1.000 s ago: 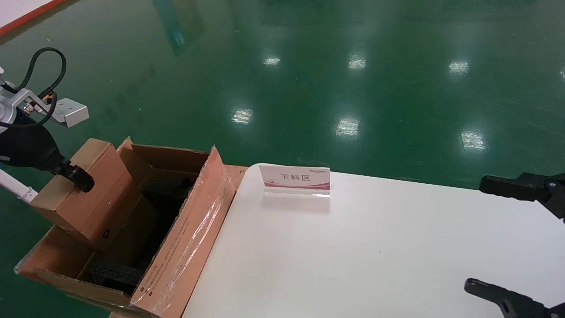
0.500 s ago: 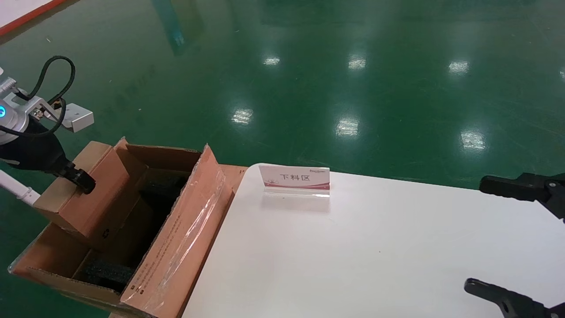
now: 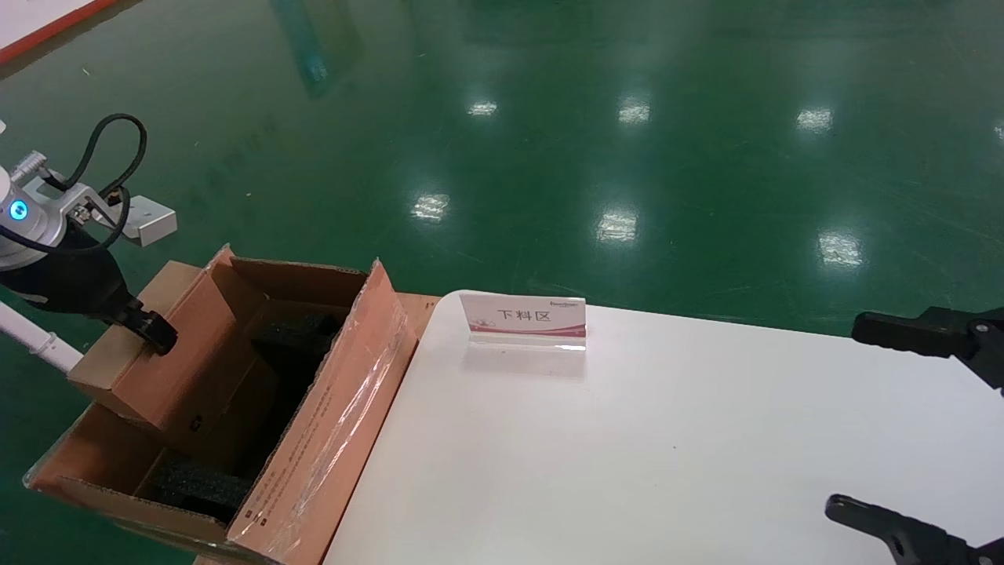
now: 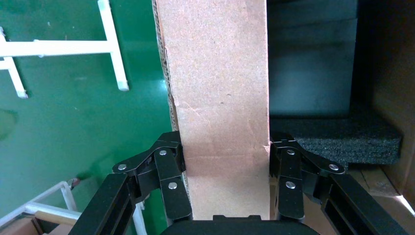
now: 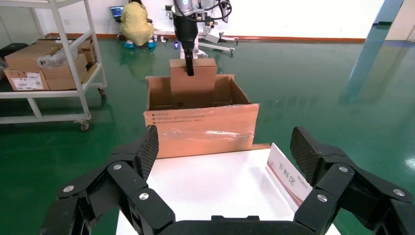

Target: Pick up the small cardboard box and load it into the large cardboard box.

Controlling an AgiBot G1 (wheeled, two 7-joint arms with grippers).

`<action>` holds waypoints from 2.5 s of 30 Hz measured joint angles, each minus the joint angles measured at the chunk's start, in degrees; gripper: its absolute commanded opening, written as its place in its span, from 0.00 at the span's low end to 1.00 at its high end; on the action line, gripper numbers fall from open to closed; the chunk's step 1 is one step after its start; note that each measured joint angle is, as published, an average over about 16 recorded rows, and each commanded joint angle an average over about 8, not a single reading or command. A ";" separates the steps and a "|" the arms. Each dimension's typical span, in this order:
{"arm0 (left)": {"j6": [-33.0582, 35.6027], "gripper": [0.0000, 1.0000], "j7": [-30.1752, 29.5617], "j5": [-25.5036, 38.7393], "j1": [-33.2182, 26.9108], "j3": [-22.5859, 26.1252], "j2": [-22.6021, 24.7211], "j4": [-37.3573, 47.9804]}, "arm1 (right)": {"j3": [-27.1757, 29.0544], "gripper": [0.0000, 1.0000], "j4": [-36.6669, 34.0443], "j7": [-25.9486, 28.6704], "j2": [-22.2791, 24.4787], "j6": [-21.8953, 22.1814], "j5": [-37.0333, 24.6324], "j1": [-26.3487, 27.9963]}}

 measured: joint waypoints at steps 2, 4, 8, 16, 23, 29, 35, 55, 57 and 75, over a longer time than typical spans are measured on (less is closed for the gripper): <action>-0.09 0.00 -0.11 -0.05 0.40 0.02 0.14 0.13 | -0.01 1.00 0.00 0.00 0.00 0.00 0.00 0.00; -0.23 0.00 -0.23 -0.10 0.87 0.04 0.28 0.28 | -0.01 1.00 0.00 -0.01 0.01 0.01 0.01 0.00; -0.68 0.00 -0.39 -0.24 1.94 0.03 0.55 0.69 | -0.02 1.00 0.00 -0.01 0.01 0.01 0.02 0.01; -1.80 0.00 -0.50 -0.51 4.53 0.00 1.32 2.08 | -0.05 1.00 0.00 -0.02 0.02 0.02 0.03 0.01; -2.49 0.19 -0.41 -0.82 6.59 -0.06 2.00 3.55 | -0.06 1.00 -0.01 -0.04 0.03 0.03 0.05 0.01; -2.68 0.90 -0.30 -1.04 7.50 -0.12 2.36 4.36 | -0.07 1.00 -0.01 -0.04 0.04 0.05 0.05 0.01; -2.70 1.00 -0.26 -1.13 7.67 -0.14 2.41 4.54 | -0.07 1.00 -0.02 -0.05 0.04 0.05 0.06 0.00; -2.74 1.00 -0.10 -0.90 7.06 -0.19 2.34 4.03 | -0.08 1.00 -0.02 -0.04 0.04 0.05 0.07 0.01; -2.85 1.00 0.21 -1.09 6.55 -0.45 2.22 3.60 | -0.08 1.00 -0.03 -0.04 0.04 0.05 0.07 0.01; -6.46 1.00 9.98 -8.71 -9.19 -9.41 -6.71 -14.93 | -0.13 1.00 -0.07 -0.08 0.05 0.04 0.09 0.04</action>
